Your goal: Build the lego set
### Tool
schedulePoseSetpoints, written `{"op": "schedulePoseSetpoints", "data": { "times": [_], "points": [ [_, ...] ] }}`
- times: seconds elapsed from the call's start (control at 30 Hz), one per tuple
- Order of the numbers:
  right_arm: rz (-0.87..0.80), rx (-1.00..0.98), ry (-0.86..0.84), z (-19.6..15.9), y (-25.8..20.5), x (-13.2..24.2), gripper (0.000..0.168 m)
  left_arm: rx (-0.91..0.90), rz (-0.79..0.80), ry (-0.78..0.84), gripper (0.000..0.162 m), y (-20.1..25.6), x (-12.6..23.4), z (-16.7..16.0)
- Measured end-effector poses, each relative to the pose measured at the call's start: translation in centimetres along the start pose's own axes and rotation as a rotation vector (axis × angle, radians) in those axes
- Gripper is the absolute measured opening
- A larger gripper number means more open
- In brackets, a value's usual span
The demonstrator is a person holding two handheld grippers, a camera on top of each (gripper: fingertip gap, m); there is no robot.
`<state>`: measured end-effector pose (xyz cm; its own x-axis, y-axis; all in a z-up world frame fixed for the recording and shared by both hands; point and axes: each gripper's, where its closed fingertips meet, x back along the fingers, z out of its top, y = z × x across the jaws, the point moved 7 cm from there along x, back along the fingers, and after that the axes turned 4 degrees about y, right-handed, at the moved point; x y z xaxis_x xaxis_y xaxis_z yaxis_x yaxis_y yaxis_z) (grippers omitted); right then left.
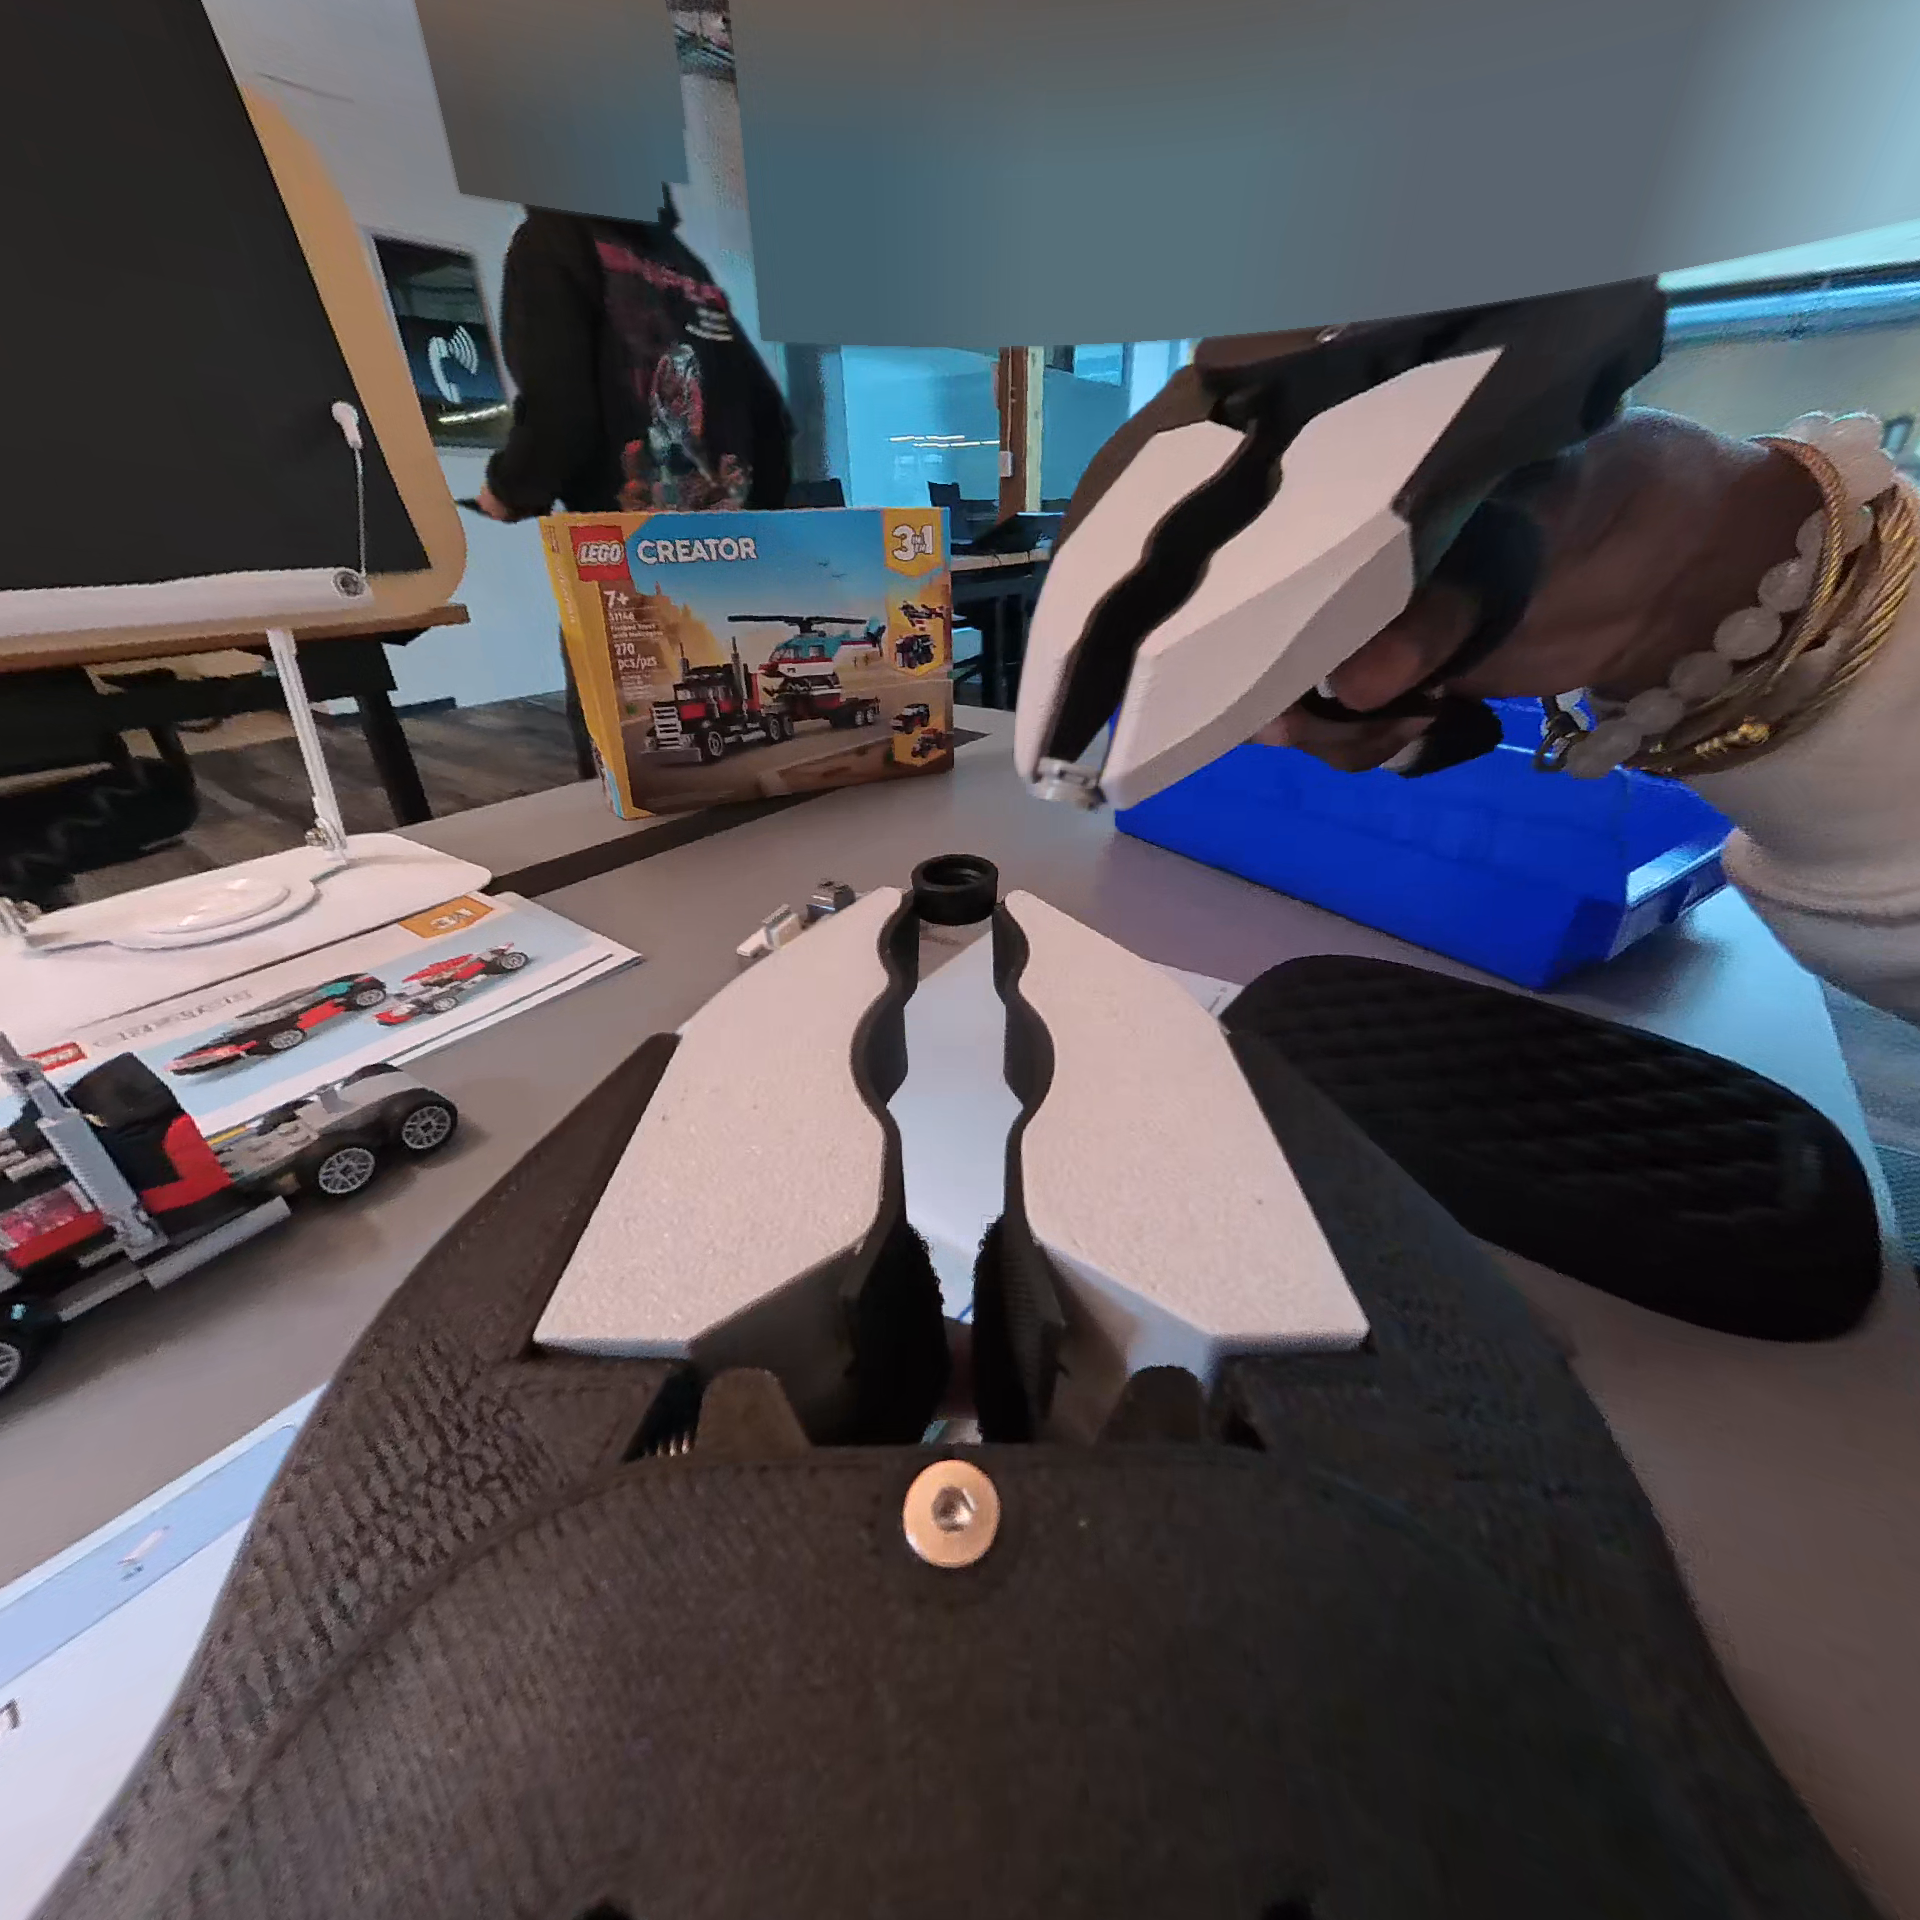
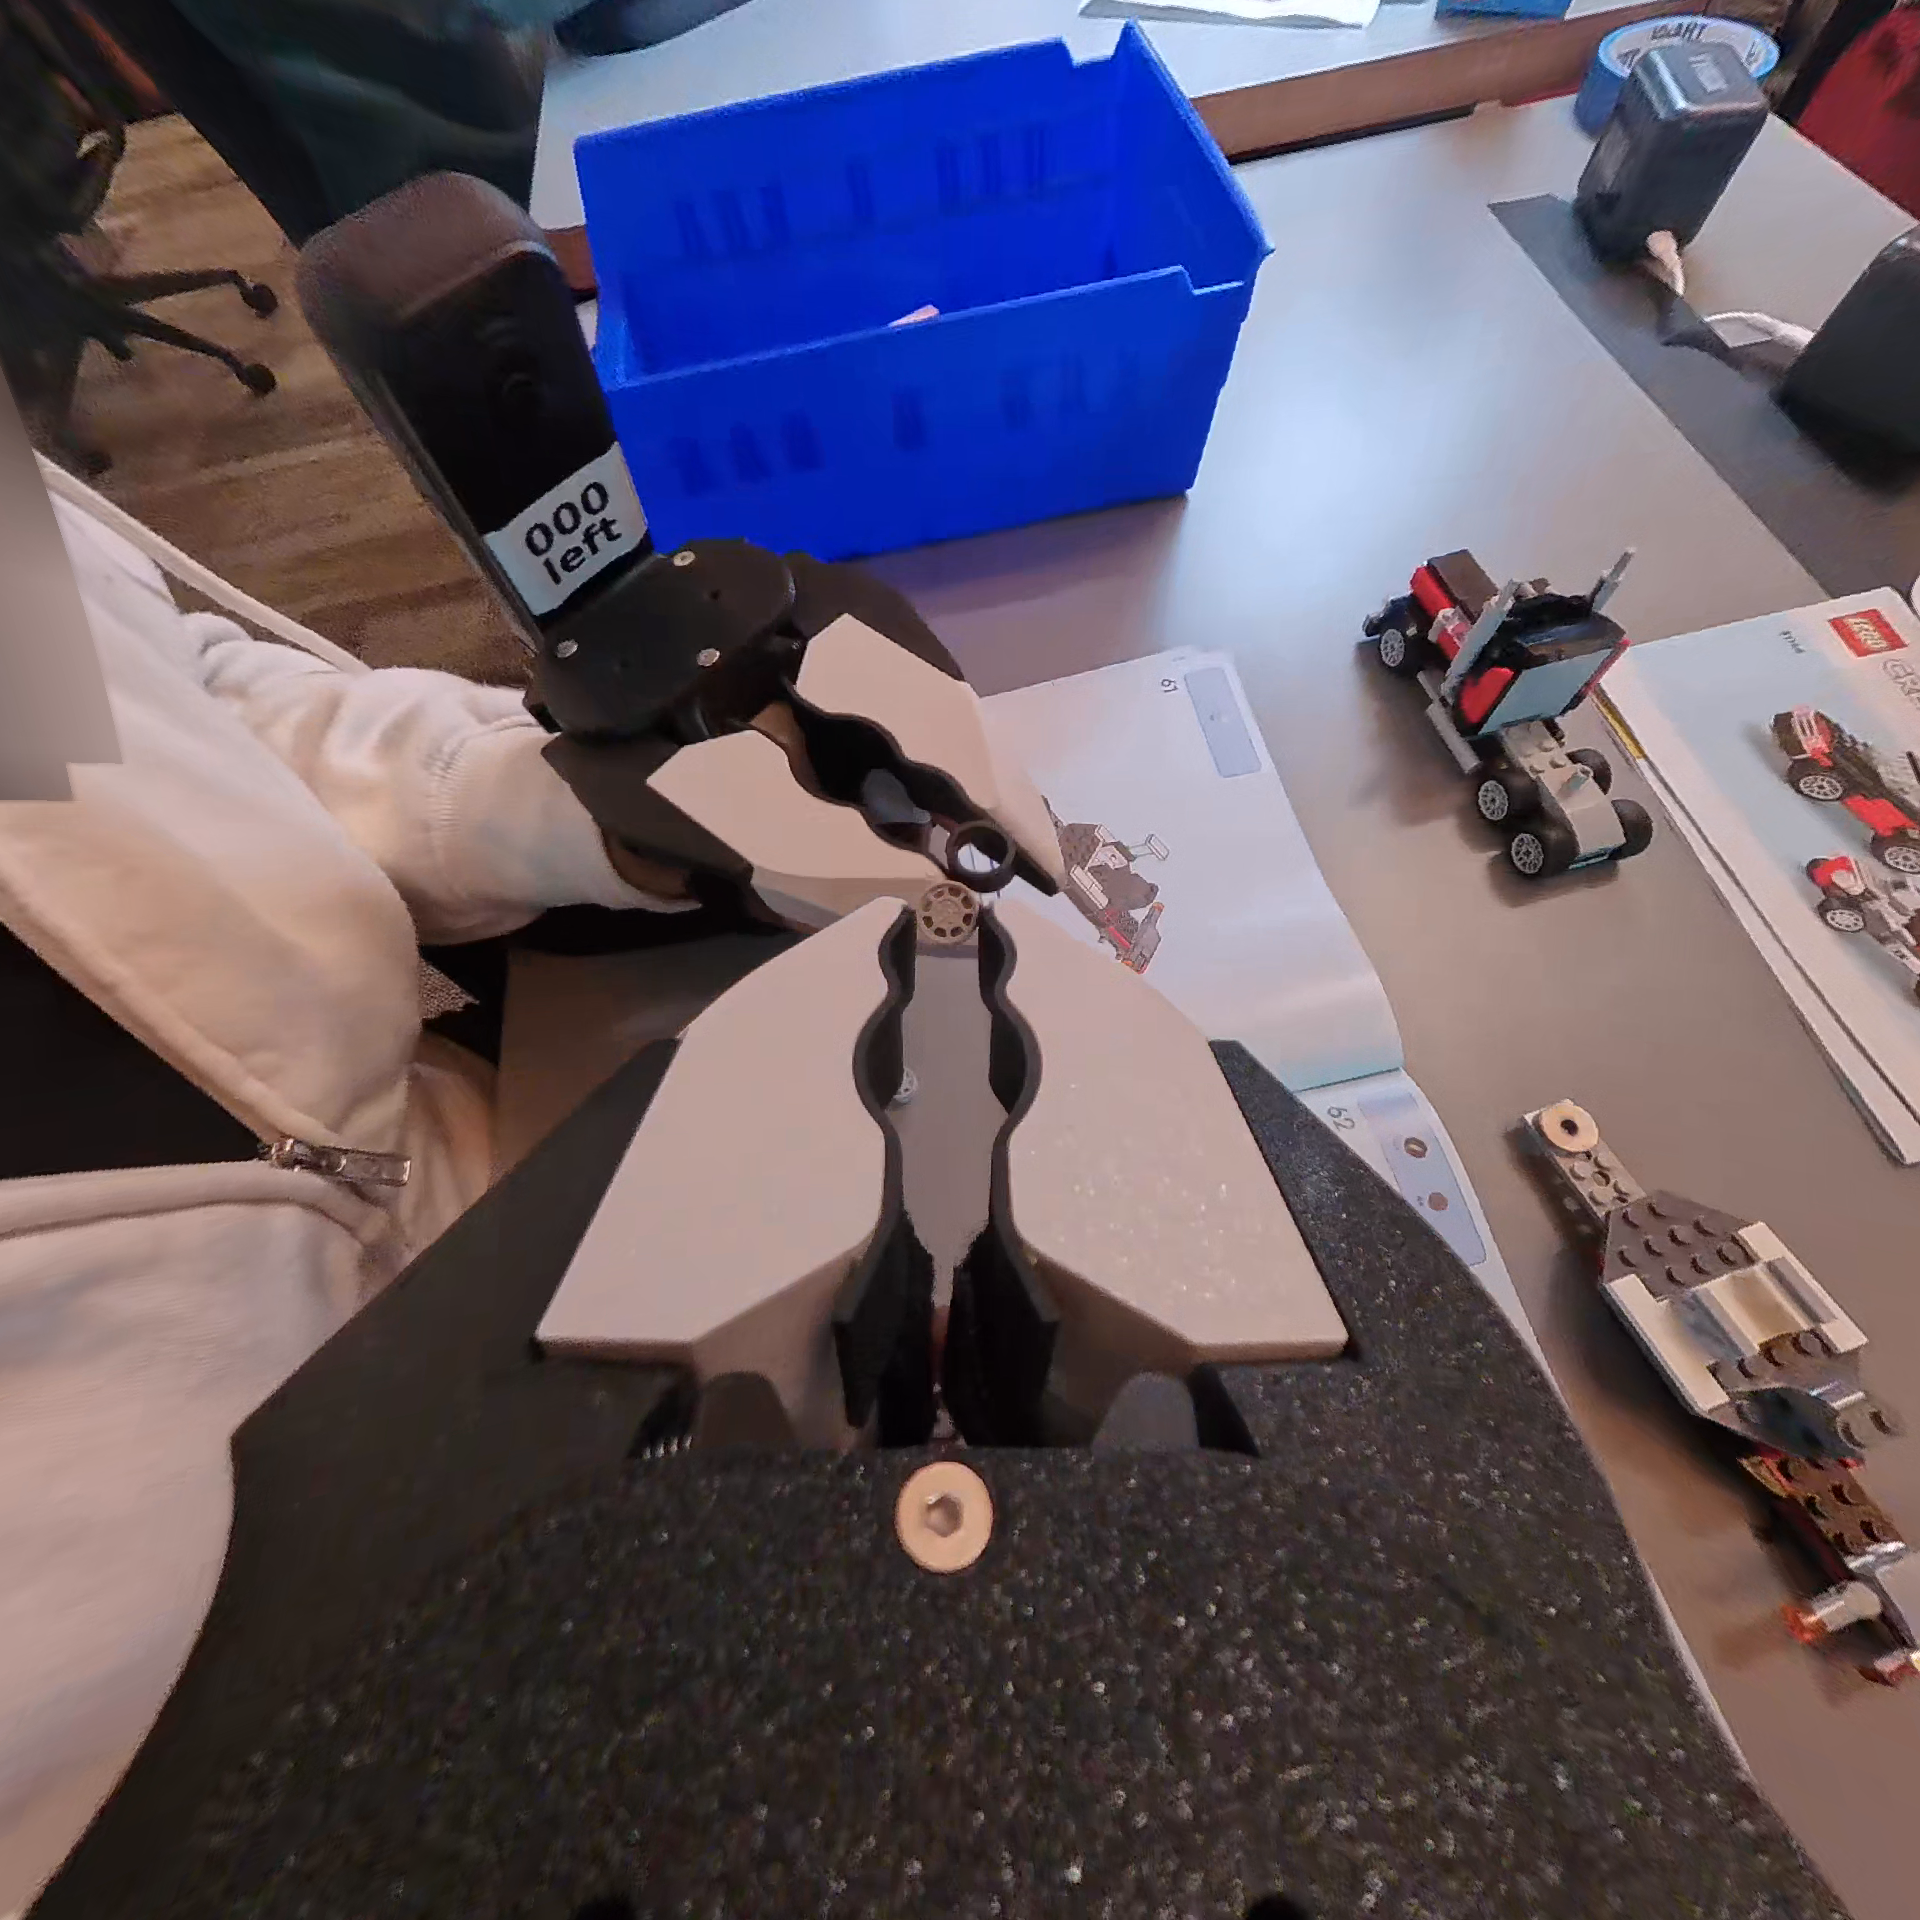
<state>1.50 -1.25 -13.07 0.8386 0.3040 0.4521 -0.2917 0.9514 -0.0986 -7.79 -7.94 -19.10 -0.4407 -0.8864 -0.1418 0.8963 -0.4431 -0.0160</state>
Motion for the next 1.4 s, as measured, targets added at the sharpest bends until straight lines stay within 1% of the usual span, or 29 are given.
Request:
{"op": "schedulePoseSetpoints", "data": {
  "times": [0.13, 0.33, 0.67, 0.93, 1.0, 1.07, 1.2, 1.33, 1.37, 1.4],
  "points": [
    [-0.006, 0.001, 0.018, 0.5, 0.1, -0.6, 0.011, -0.064, 0.004, -0.026, 0.014, 0.2, 0.0, -0.2],
    [-0.025, 0.02, -0.053, 0.1, 0.2, -1.4, 0.011, -0.121, -0.02, -0.037, 0.014, 0.8, -0.3, -0.2],
    [-0.032, 0.038, -0.102, 0.2, 0.1, -1.4, 0.011, -0.122, -0.021, -0.029, 0.014, 0.7, -0.3, -0.2],
    [-0.023, 0.036, -0.145, 0.4, 0.0, -1.5, 0.016, -0.113, -0.025, -0.018, 0.014, 0.7, -0.2, -0.1],
    [-0.009, 0.024, -0.123, 0.5, 0.0, -1.4, 0.017, -0.107, -0.027, -0.006, 0.014, 0.7, -0.2, 0.0],
    [0.0, -0.01, -0.092, 0.5, 0.1, -1.2, 0.019, -0.105, -0.028, 0.004, 0.004, 0.7, -0.1, 0.1],
    [0.053, -0.069, -0.019, 0.4, 0.1, -1.1, 0.015, -0.092, -0.031, 0.023, 0.004, 0.7, 0.0, 0.2],
    [0.061, -0.099, 0.007, -1.6, 0.7, -1.4, 0.008, -0.053, -0.007, -0.06, 0.008, 0.0, -0.2, -0.6],
    [0.065, -0.119, 0.029, -2.3, 0.8, -1.7, 0.005, -0.041, -0.013, -0.066, 0.007, 0.0, -0.3, -0.6],
    [0.085, -0.142, 0.065, -2.9, 0.9, -2.1, 0.004, -0.038, 0.014, -0.079, 0.005, -0.3, -0.3, -0.8]
  ]
}}
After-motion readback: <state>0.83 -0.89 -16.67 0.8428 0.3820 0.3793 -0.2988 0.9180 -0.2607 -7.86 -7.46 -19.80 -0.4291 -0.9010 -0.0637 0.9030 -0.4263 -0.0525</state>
